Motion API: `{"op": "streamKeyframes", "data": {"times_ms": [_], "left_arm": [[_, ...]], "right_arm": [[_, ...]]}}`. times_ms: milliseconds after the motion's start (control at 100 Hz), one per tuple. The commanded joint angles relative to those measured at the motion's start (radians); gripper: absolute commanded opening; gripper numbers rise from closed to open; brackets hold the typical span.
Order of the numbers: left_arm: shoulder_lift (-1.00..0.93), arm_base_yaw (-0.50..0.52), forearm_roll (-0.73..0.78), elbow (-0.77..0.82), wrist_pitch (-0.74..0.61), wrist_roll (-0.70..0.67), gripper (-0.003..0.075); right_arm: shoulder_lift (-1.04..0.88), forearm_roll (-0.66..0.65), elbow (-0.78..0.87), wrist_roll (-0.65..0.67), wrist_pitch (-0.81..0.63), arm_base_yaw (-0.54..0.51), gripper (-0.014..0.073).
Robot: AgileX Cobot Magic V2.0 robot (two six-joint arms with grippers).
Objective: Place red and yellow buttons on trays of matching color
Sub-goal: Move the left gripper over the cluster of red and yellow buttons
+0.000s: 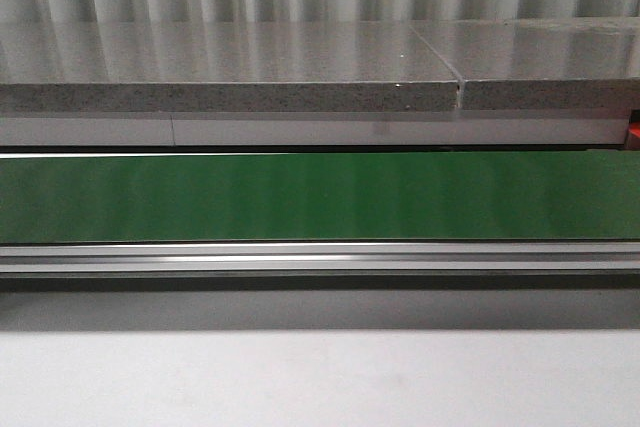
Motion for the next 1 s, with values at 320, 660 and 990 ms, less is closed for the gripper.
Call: {"op": "streamKeyframes", "data": {"times_ms": [320, 660, 990], "left_arm": [[0.252, 0.278, -0.075, -0.028, -0.261, 0.017, 0.0617], [0.444, 0.423, -0.114, -0.035, -0.398, 0.093, 0.0617], [0.608, 0.423, -0.162, -0.107, -0.433, 0.152, 0.0617]], "right_arm": [[-0.004, -0.012, 0.001, -0.003, -0.082, -0.003, -0.0067], [-0.004, -0.012, 0.001, -0.003, -0.082, -0.003, -0.0067], [-0.004, -0.012, 0.001, -0.003, -0.082, -0.003, -0.0067]]}}
